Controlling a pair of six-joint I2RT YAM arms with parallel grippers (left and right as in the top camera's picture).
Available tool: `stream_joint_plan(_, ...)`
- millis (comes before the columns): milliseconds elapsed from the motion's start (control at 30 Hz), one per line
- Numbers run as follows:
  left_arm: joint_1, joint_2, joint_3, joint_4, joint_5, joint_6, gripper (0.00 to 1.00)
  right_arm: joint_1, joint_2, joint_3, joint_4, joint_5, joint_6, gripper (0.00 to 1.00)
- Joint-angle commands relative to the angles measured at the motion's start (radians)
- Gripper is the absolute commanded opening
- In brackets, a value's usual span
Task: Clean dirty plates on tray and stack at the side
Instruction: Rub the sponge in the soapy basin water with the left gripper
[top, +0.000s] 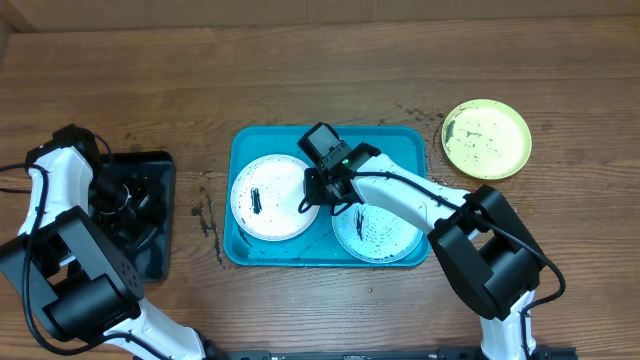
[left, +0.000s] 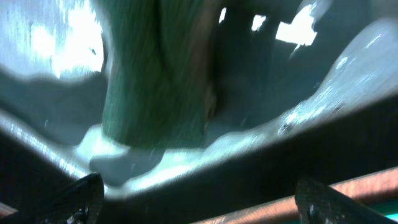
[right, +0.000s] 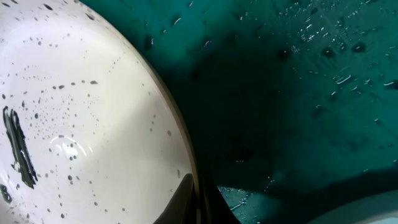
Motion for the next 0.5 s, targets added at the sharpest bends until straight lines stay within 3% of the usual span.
stream_joint_plan(0, -0.002, -0.021, 0.001, 0.076, -0.051, -0.004, 0.98, 0.005, 0.011, 0.019, 0.006, 0.018, 0.004, 0.04)
stream_joint_plan(333, 0.0, -0.014, -0.058, 0.164, -0.23, -0.041, 0.97, 0.005, 0.011, 0.019, 0.006, 0.018, 0.004, 0.04)
stream_joint_plan(467, 0.001, -0.014, -0.093, 0.226, -0.227, -0.04, 0.97, 0.005, 0.011, 0.019, 0.003, 0.017, -0.001, 0.04)
